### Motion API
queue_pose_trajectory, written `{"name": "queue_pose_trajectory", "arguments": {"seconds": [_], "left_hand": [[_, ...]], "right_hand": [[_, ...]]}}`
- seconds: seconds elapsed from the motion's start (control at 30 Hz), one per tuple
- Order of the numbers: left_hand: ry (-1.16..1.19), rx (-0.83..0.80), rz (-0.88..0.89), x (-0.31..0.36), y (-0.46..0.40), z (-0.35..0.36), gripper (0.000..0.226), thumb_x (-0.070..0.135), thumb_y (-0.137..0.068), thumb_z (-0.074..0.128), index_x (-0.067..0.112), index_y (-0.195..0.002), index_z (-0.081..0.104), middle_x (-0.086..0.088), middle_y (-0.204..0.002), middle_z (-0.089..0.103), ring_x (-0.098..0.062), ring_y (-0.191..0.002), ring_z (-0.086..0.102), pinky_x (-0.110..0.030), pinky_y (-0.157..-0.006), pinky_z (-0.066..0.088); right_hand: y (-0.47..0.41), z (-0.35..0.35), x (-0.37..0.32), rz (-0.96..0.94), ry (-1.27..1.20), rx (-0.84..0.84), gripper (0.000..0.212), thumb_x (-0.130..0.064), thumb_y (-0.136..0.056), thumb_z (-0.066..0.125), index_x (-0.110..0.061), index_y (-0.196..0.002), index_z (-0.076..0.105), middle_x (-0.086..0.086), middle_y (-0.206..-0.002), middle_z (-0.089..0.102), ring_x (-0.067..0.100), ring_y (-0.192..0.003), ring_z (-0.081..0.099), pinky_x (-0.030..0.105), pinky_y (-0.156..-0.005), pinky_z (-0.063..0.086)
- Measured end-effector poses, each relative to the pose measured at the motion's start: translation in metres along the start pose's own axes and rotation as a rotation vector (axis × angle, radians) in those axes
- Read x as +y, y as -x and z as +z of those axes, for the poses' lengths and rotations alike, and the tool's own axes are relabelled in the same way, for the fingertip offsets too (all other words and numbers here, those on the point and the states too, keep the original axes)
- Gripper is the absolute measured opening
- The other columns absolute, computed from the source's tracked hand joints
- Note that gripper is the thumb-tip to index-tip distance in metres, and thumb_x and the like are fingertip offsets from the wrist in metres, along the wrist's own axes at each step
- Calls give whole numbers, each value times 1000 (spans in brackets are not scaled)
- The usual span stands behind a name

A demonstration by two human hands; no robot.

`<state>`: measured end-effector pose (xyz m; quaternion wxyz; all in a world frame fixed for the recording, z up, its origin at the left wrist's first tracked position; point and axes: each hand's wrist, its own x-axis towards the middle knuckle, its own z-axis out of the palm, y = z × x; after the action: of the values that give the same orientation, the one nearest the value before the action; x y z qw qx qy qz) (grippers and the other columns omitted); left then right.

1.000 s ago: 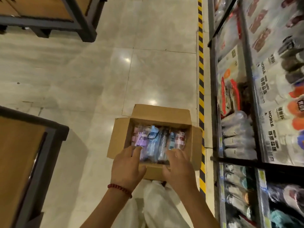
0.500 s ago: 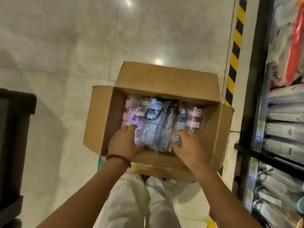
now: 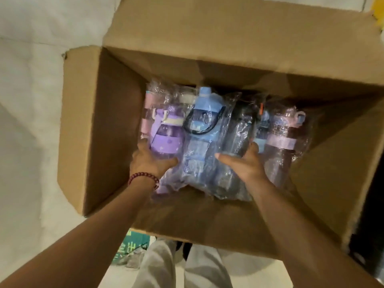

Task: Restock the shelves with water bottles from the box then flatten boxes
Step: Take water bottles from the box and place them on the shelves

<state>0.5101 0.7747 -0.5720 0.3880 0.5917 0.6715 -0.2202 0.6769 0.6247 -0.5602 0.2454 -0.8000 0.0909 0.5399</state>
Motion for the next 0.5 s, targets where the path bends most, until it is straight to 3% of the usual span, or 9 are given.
{"name": "queue_pose_trajectory", "arguments": {"seconds": [0.1, 0.2, 0.27, 0.37, 0.5], "left_hand": [[-74, 19, 5, -4, -7, 5, 112, 57, -36, 81, 28, -133, 31, -8, -126, 45, -34, -113, 51, -50, -95, 47], [-78, 27, -6, -4, -6, 13, 114, 46, -48, 87, 23, -139, 22, -13, -132, 34, -37, -116, 46, -47, -99, 43], [-44, 35, 5, -2, -2, 16, 104, 44, -50, 87, 20, -132, 27, -11, -123, 44, -35, -110, 51, -44, -96, 46], [31, -4, 24, -1, -2, 11, 86, 43, -52, 86, 21, -117, 34, -1, -104, 56, -27, -94, 58, -41, -87, 51], [108, -113, 45, 1, -8, -5, 79, 36, -52, 88, 22, -114, 41, 5, -97, 59, -18, -88, 60, -37, -82, 52]], "right_hand": [[-11, 13, 2, -3, -74, 81, 109, -36, -71, 82, -11, -148, 9, 9, -150, 31, 29, -133, 37, 28, -97, 33], [-16, 20, 9, -57, -105, 146, 104, -36, -67, 85, -11, -143, 18, 4, -136, 43, 24, -119, 46, 30, -96, 38], [-17, 21, 13, -85, -139, 179, 100, -33, -65, 86, -13, -140, 24, -4, -126, 45, 18, -110, 46, 27, -91, 38], [-16, 19, 15, -79, -168, 159, 99, -35, -65, 86, -18, -141, 25, -5, -132, 45, 18, -114, 47, 28, -94, 38], [-10, 12, 14, -51, -238, 104, 98, -38, -61, 87, -19, -138, 31, -4, -130, 51, 21, -116, 53, 40, -102, 43]]}}
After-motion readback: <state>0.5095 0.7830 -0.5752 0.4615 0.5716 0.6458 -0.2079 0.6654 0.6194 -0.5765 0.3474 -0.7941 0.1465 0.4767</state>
